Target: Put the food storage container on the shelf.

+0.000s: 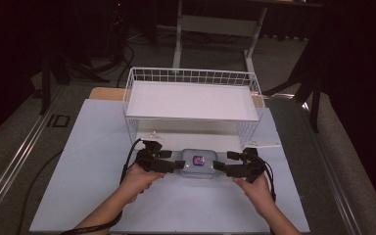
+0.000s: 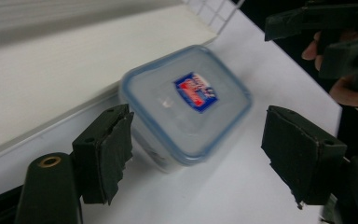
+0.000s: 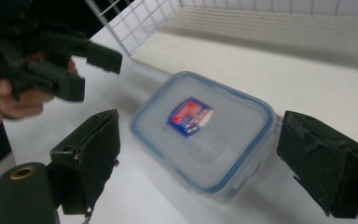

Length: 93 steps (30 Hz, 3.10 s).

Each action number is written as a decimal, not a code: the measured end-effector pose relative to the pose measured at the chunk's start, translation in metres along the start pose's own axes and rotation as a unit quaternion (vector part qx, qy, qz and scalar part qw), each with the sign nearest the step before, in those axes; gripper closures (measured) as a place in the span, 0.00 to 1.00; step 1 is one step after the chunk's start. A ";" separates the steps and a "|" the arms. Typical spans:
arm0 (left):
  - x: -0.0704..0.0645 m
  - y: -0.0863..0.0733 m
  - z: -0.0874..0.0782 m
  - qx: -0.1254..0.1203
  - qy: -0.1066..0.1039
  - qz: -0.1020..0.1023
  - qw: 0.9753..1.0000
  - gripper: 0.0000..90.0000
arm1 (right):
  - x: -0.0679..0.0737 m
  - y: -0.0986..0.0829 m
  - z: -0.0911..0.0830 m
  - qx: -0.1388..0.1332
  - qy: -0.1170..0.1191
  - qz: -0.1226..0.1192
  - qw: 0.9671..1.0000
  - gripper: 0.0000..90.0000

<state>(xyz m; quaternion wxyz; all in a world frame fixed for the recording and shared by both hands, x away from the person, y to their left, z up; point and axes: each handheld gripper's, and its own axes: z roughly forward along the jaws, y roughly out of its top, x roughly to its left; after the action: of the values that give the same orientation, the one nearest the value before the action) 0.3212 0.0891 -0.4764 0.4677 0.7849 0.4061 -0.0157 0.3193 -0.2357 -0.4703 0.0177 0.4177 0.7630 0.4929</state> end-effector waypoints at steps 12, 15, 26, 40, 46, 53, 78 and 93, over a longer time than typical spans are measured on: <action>0.030 -0.007 0.033 0.029 -0.035 -0.133 0.990 0.23 | -0.031 -0.010 0.033 0.054 0.025 0.131 0.990 0.15; 0.034 -0.010 0.038 0.037 -0.043 -0.153 0.987 0.26 | -0.036 -0.014 0.038 0.064 0.038 0.151 0.986 0.16; 0.043 -0.017 0.049 0.038 -0.069 -0.192 0.978 0.39 | -0.049 -0.025 0.050 0.081 0.084 0.230 0.966 0.25; 0.032 -0.016 0.051 0.037 -0.057 -0.168 0.983 0.51 | -0.050 -0.026 0.042 0.092 0.078 0.218 0.968 0.51; 0.027 -0.020 0.046 0.023 -0.060 -0.156 0.986 0.55 | -0.047 -0.029 0.038 0.081 0.080 0.199 0.973 0.54; 0.021 -0.022 0.042 0.026 -0.053 -0.133 0.989 0.56 | -0.040 -0.031 0.034 0.075 0.074 0.177 0.979 0.55; 0.026 0.006 0.007 -0.032 -0.015 -0.085 0.996 0.59 | -0.019 0.009 0.040 -0.005 0.054 0.116 0.992 0.55; 0.060 0.012 0.021 -0.038 0.000 -0.099 0.994 0.58 | -0.035 0.011 0.074 -0.024 0.044 0.147 0.988 0.55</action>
<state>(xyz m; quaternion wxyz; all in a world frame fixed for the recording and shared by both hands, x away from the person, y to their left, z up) 0.3767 0.1084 -0.5040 0.4937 0.7223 0.4820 -0.0465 0.3812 -0.2017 -0.5135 -0.0789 0.5031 0.6813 0.5258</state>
